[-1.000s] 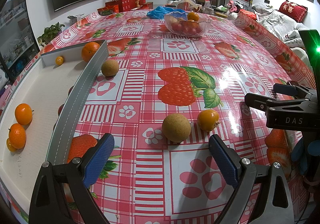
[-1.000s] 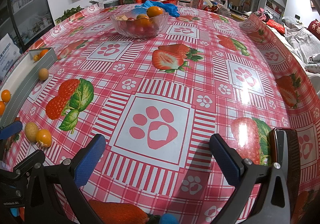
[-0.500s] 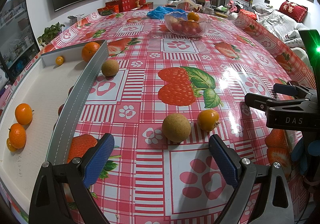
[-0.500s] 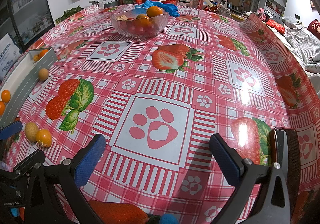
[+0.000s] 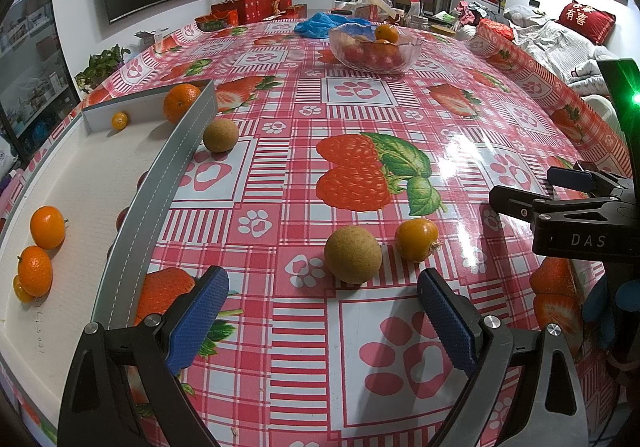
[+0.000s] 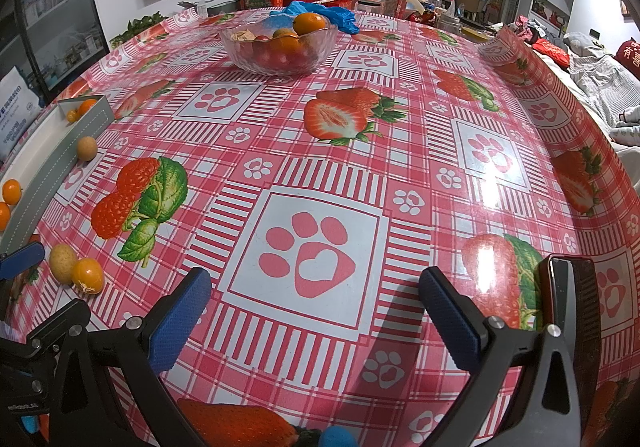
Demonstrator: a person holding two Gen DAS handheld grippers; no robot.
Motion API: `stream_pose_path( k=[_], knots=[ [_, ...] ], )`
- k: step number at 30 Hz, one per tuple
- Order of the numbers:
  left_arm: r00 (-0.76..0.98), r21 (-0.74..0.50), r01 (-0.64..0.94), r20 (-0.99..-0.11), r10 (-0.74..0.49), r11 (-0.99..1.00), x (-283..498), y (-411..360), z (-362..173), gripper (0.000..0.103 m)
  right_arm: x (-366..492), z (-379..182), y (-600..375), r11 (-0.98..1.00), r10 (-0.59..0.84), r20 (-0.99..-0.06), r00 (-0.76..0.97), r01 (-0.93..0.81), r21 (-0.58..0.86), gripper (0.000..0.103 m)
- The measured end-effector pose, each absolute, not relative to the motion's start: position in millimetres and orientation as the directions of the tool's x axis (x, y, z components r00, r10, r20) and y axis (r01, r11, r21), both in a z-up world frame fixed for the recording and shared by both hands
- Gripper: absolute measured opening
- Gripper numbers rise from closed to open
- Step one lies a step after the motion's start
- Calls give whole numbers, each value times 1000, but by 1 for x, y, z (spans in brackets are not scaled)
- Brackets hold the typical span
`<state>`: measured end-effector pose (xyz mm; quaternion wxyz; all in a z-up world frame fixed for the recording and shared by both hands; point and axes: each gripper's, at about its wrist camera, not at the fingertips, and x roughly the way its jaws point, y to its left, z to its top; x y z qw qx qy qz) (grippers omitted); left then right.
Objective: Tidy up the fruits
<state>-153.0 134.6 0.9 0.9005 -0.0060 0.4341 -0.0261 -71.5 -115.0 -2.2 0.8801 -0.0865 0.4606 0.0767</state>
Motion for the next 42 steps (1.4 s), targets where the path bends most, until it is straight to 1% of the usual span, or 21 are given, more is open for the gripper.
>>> stream_pose_path(
  k=[11, 14, 15, 17, 19, 22, 26, 28, 31, 32, 34, 35, 36, 37, 38, 39, 42],
  knots=[
    [621, -35, 42, -782, -53, 999, -153, 134, 1, 96, -71, -3, -115, 973, 55, -825, 562, -214, -82, 103],
    [617, -35, 41, -785, -53, 999, -153, 135, 3, 96, -70, 0, -114, 978, 34, -847, 530, -193, -82, 103],
    [619, -41, 39, -784, -57, 998, -156, 136, 6, 96, -75, 2, -112, 978, 53, -851, 523, -198, -61, 103],
    [645, -40, 38, -762, -55, 998, -165, 140, 16, 96, -84, 8, -110, 971, 113, -834, 539, -239, -23, 103],
    [677, -16, 40, -735, -38, 999, -175, 144, 28, 96, -97, 14, -95, 952, 137, -817, 560, -301, -46, 103],
    [678, 11, 38, -734, -18, 999, -178, 151, 36, 96, -108, 16, -73, 923, 186, -811, 554, -381, -49, 103],
    [666, 14, 7, -746, 6, 1000, -174, 164, 39, 96, -110, 11, -47, 893, 216, -818, 533, -447, -55, 97],
    [662, 2, -9, -750, 8, 1000, -174, 171, 40, 96, -109, 6, -38, 885, 234, -827, 511, -464, -36, 94],
    [662, 12, -18, -749, 21, 1000, -175, 174, 42, 96, -106, 0, -29, 876, 245, -834, 494, -482, -28, 84],
    [663, 15, -20, -748, 25, 1000, -176, 174, 42, 96, -105, -2, -26, 873, 248, -838, 486, -488, -25, 79],
    [661, 15, -24, -750, 27, 1000, -176, 178, 44, 96, -104, -2, -21, 870, 242, -833, 498, -491, -41, 74],
    [657, 14, -25, -753, 27, 1000, -175, 178, 44, 96, -104, -2, -18, 868, 239, -831, 503, -495, -50, 68],
    [653, 13, -26, -757, 27, 1000, -174, 179, 44, 96, -104, -1, -17, 865, 241, -829, 504, -499, -52, 56],
    [649, 14, -27, -761, 28, 1000, -173, 180, 44, 96, -104, -1, -15, 860, 245, -826, 508, -507, -57, 48],
    [647, 17, -27, -762, 30, 1000, -173, 179, 43, 96, -104, 0, -14, 856, 256, -825, 504, -514, -49, 26],
    [645, 20, -25, -764, 32, 999, -172, 177, 43, 96, -103, 1, -15, 857, 260, -827, 499, -514, -41, 24],
    [636, 19, -13, -772, 23, 1000, -168, 171, 42, 96, -100, 2, -25, 870, 280, -830, 482, -493, 8, 24]
  ],
)
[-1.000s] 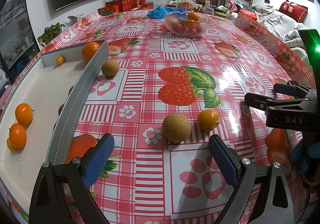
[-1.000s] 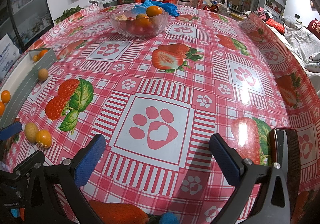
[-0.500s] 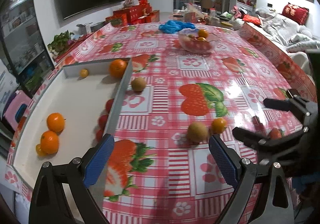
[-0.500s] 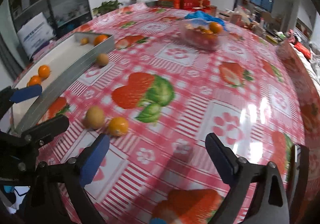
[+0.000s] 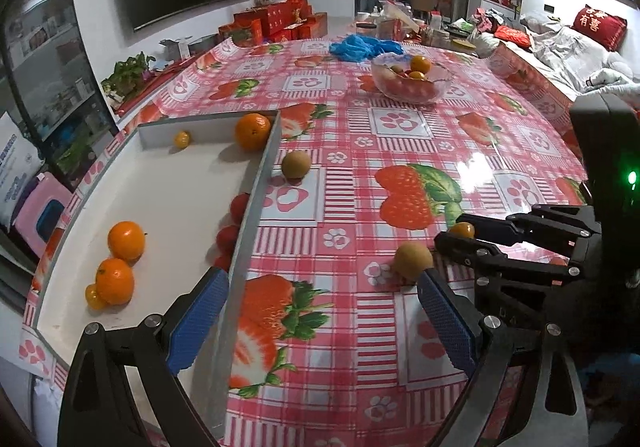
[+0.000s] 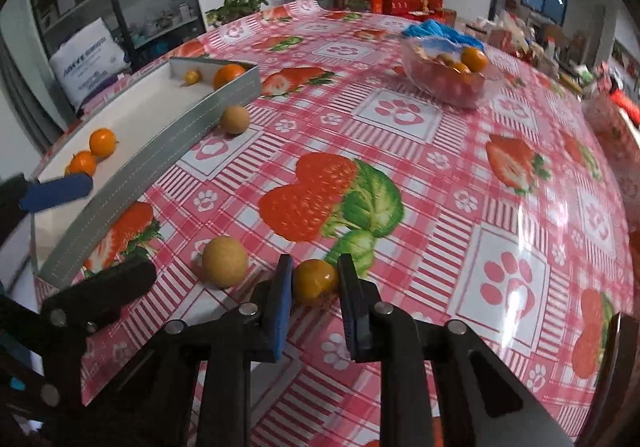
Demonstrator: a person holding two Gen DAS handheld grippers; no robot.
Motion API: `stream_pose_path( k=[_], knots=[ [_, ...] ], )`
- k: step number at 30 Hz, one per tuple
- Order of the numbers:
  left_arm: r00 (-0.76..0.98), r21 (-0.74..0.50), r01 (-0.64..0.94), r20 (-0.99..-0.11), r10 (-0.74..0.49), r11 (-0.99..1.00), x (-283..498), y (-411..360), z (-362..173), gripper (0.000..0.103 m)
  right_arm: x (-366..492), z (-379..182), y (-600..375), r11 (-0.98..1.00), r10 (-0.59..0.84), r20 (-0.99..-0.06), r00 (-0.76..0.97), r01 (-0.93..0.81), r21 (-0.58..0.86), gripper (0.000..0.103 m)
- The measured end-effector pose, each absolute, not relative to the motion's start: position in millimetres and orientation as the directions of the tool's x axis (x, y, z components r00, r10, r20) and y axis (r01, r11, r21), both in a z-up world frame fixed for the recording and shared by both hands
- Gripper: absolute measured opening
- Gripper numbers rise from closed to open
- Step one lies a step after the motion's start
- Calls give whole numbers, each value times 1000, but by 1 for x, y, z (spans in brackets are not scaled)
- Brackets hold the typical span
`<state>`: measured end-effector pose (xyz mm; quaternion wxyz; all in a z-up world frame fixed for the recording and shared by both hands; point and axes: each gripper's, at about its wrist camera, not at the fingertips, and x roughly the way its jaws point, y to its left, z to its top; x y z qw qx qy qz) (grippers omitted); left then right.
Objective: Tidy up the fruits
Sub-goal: 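Grasp the kiwi with the left tool while the right tool grasps the yellow tomato, then carry the kiwi and yellow tomato over the white tray with both tools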
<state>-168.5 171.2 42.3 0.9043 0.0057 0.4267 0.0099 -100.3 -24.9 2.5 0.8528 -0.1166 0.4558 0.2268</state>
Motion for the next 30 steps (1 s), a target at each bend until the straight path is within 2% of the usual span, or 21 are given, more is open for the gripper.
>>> stream_pose_path(
  k=[5, 12, 13, 14, 16, 18, 20, 23, 30],
  knots=[
    [613, 13, 27, -790, -6, 1000, -157, 153, 37, 96, -95, 6, -55, 900, 304, -835, 458, -427, 93, 24],
    [562, -11, 47, -827, -35, 999, -135, 132, 18, 96, -97, 8, -78, 921, 289, -835, 468, -375, 108, 24],
    [559, -16, 45, -828, -38, 999, -134, 131, 16, 89, -96, 9, -80, 921, 290, -835, 468, -373, 111, 24],
    [551, -22, 47, -833, -44, 999, -133, 130, 15, 76, -97, 9, -81, 922, 291, -835, 468, -371, 113, 24],
    [532, -21, 47, -845, -43, 999, -130, 127, 10, 70, -97, 9, -83, 923, 292, -833, 469, -367, 116, 24],
    [538, -24, 58, -842, -51, 998, -131, 125, 11, 58, -97, 10, -84, 924, 294, -832, 470, -363, 122, 24],
    [537, -26, 75, -841, -62, 997, -132, 123, 14, 34, -97, 11, -85, 924, 297, -833, 467, -360, 128, 24],
    [532, -39, 70, -844, -70, 997, -131, 124, 15, 29, -98, 12, -85, 924, 298, -832, 468, -359, 129, 24],
    [528, -87, 47, -843, -99, 995, -134, 129, 18, 29, -99, 13, -86, 926, 298, -833, 467, -355, 132, 24]
  ],
)
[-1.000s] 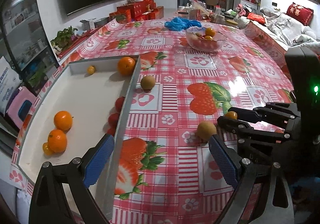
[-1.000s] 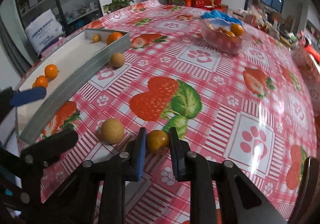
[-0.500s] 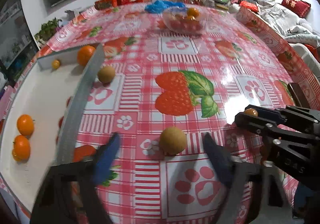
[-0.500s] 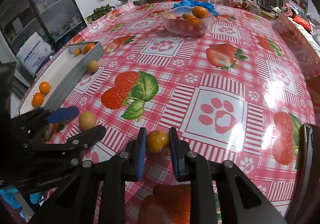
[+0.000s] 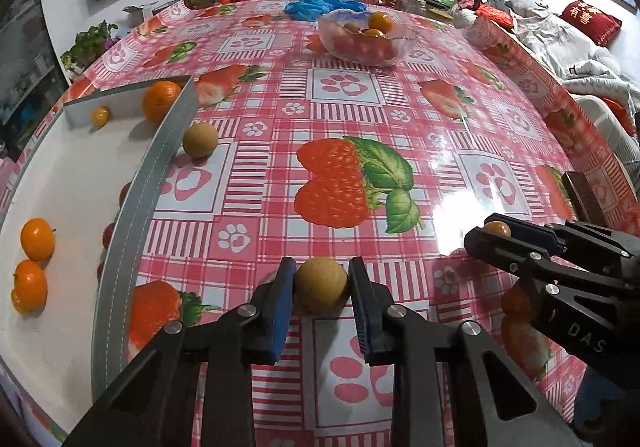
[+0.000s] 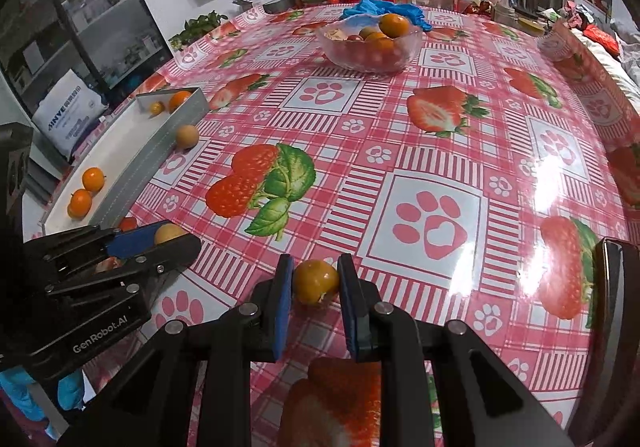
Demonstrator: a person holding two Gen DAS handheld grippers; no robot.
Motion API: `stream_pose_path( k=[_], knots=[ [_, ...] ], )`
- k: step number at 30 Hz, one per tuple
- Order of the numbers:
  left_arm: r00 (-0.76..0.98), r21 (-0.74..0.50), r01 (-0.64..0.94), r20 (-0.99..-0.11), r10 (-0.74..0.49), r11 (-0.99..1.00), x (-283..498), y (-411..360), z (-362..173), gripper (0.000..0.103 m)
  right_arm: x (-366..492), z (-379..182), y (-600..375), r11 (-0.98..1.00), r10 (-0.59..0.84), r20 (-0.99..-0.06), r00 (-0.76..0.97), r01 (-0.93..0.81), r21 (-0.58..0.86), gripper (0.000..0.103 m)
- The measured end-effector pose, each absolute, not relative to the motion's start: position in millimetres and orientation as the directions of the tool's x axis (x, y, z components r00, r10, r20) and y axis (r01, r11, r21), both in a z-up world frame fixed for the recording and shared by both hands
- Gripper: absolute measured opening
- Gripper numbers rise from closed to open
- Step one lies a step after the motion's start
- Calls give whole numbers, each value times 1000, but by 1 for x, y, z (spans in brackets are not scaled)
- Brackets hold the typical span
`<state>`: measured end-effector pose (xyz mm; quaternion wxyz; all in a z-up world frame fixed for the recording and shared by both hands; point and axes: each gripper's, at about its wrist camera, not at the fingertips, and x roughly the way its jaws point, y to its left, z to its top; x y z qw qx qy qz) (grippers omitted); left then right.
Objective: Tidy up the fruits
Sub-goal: 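Carry the kiwi and yellow tomato over the white tray with both tools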
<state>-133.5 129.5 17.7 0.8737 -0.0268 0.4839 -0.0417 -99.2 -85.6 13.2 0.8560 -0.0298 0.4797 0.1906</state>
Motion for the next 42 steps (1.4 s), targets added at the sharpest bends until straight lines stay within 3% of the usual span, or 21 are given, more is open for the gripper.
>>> stream_pose_path(
  k=[35, 42],
  knots=[
    [576, -121, 13, -810, -106, 993, -153, 160, 38, 29, -103, 15, -76, 923, 303, -848, 436, -354, 148, 25],
    [632, -108, -3, -771, -82, 994, -161, 177, 65, 29, -99, 27, -65, 912, 326, -842, 430, -377, 161, 25]
  ],
)
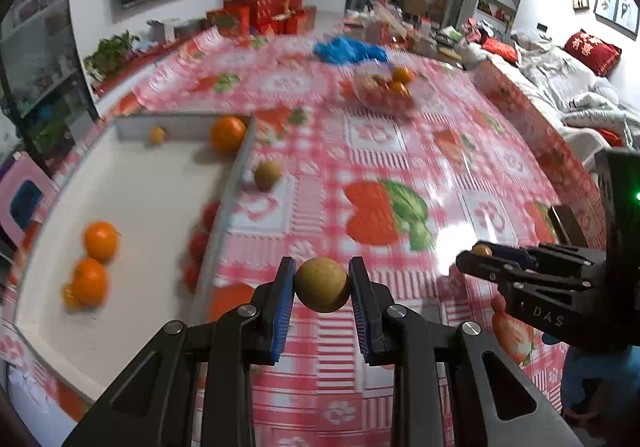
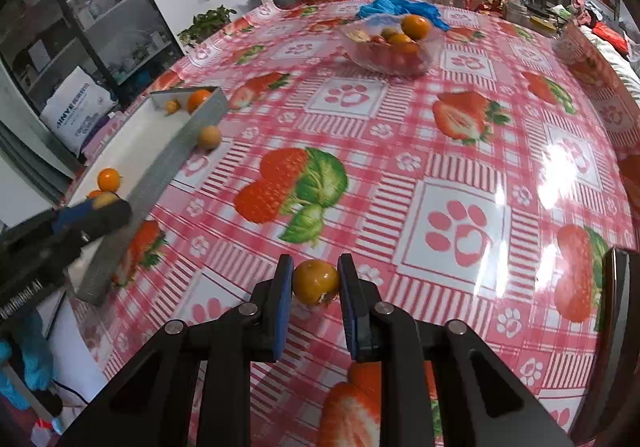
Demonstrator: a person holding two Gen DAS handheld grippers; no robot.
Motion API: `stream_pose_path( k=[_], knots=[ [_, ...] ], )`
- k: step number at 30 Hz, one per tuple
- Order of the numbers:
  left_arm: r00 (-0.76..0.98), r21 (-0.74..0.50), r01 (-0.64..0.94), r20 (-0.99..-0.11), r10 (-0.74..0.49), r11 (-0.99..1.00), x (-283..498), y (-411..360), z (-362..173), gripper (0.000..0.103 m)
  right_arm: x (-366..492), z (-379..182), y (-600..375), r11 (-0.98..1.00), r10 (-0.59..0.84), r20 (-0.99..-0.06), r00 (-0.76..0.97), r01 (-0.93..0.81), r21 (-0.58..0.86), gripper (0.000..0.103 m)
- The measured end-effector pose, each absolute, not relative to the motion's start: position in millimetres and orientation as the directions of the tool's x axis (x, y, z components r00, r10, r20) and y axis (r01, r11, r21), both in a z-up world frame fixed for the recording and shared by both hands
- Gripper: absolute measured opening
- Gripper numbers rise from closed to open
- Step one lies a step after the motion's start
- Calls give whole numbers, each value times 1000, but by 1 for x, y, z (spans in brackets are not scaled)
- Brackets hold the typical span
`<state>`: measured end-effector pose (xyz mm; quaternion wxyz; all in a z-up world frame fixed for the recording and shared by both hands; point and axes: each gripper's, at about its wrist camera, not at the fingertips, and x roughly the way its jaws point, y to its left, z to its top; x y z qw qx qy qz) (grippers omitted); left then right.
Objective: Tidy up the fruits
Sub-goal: 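Carry the kiwi and yellow tomato over the white tray with both tools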
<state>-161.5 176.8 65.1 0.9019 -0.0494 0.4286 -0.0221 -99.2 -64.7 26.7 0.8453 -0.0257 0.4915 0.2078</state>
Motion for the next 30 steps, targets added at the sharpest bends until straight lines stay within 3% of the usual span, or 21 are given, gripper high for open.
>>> stream_pose_path(
  k=[13, 19, 30],
  knots=[
    [715, -38, -172, -692, 98, 984, -172, 272, 122, 29, -85, 67, 17, 830, 436, -811, 389, -521, 196, 25],
    [674, -34, -261, -722, 157, 965, -170, 302, 97, 29, -84, 70, 74, 772, 476, -813, 336, -602, 204, 25],
    [606, -2, -270, -778, 168, 963, -161, 302, 55, 29, -69, 51, 135, 734, 444, -855, 268, -656, 175, 25]
  ],
)
